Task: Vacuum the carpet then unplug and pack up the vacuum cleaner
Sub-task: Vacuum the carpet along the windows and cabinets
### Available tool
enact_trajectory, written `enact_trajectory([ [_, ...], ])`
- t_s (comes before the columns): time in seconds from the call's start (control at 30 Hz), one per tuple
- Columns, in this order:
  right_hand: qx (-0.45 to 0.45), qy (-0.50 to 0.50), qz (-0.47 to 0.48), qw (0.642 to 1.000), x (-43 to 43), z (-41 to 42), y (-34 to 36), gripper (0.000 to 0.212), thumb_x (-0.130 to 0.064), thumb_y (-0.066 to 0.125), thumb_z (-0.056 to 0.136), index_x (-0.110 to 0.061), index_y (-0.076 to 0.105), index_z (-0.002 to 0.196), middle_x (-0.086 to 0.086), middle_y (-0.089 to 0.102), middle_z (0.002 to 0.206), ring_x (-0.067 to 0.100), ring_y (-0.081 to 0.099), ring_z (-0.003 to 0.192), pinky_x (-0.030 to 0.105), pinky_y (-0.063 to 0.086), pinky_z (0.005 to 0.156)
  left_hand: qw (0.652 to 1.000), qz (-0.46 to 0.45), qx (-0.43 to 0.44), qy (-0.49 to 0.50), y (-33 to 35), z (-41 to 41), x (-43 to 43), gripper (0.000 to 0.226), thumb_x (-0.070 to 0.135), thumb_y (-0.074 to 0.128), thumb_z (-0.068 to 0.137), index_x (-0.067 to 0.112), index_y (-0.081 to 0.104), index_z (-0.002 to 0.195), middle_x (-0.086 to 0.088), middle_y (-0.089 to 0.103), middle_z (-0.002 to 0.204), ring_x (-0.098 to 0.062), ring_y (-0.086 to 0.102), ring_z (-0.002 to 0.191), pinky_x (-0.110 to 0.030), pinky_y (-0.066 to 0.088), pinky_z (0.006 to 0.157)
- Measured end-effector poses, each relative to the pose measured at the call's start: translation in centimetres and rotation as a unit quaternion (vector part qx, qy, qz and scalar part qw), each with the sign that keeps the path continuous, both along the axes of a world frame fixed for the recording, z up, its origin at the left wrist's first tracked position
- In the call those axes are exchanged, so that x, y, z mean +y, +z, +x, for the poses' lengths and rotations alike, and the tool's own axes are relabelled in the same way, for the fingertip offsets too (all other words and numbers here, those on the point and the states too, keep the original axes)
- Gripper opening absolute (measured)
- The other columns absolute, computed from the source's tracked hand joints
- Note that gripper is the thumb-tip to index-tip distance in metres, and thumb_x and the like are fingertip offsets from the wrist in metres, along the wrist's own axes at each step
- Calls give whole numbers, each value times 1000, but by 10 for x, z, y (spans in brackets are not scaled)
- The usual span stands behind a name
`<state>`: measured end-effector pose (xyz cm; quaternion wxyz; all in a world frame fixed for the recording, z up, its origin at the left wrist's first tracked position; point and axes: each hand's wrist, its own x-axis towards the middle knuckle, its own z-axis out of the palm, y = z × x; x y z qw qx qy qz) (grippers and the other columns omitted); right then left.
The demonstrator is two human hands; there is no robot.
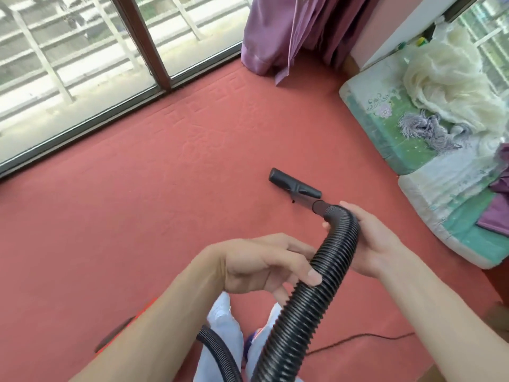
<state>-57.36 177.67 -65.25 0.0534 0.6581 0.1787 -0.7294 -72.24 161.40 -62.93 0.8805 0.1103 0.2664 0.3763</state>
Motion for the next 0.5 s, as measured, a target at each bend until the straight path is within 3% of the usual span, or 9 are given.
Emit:
enact_trajectory([
  [0.1,-17,-23,32,999,-13,-17,-17,40,-39,68,84,-12,55,111,8,52,87,21,49,76,38,44,79,999,-10,31,16,-5,-19,-14,60,16,65,78,-8,53,132,-19,58,107,-20,63,86,-34,57,76],
  [0.27,-74,18,116,990,-25,-53,-53,57,-41,69,85,-10,59,131,7,55,103,20,51,89,33,45,76,980,-112,138,88,-20,-17,-31,39,29,64,75,9,63,109,-18,59,107,-31,56,94,-27,52,65],
  [0.33,-92,36,147,984,-27,-64,-65,55,-39,70,86,-9,59,131,7,58,102,21,53,91,34,47,82,963,-145,182,138,-28,-7,-40,25,22,59,87,10,67,107,-14,66,105,-29,59,97,-37,53,75],
  [0.4,-94,42,180,978,-28,-77,-68,52,-37,73,84,-7,61,125,9,61,98,23,56,88,38,52,85,960,-147,157,180,-30,-4,-53,25,16,57,92,7,70,112,-14,67,107,-28,61,98,-47,54,87],
  [0.5,-57,65,177,980,-38,-97,-50,42,-37,77,78,-11,64,109,9,56,93,24,52,85,36,50,76,968,-105,72,218,-20,-19,-82,38,17,66,87,9,66,124,-14,66,113,-26,65,96,-38,60,80],
])
